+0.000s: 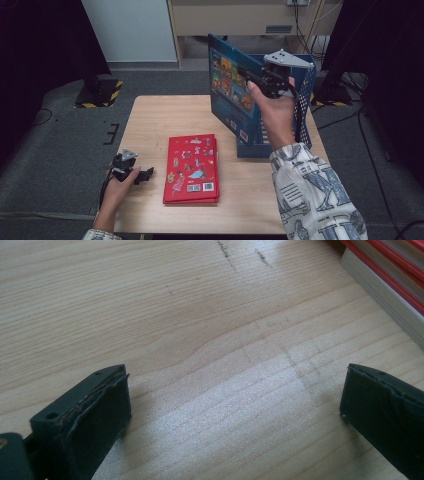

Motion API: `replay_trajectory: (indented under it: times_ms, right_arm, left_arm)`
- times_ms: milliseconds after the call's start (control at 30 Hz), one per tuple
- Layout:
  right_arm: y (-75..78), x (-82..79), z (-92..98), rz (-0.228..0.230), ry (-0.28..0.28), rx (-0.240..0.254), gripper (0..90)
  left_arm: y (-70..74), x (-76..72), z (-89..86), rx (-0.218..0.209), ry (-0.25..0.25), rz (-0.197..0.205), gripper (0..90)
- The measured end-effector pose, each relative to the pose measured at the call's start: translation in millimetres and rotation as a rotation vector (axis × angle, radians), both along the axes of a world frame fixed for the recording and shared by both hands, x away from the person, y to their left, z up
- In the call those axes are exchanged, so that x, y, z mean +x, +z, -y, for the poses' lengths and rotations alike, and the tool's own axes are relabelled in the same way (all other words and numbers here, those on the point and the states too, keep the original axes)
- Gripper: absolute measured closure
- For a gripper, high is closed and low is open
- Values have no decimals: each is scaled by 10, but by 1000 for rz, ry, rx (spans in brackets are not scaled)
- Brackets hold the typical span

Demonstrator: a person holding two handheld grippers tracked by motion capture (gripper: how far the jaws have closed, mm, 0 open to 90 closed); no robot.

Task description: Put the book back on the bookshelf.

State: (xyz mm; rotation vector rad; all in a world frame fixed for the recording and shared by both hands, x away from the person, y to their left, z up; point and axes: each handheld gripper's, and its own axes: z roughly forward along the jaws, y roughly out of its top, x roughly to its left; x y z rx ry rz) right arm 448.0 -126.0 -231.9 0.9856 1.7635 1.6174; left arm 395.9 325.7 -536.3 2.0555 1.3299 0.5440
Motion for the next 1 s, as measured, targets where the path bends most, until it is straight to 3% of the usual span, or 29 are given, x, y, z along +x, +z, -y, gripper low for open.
replay_trajectory:
  times_ms: [1000]
  right_arm:
    - [34, -160, 605, -17, -83, -9, 820]
  left_arm:
    - [-3, 2, 3, -6, 3, 4, 0]
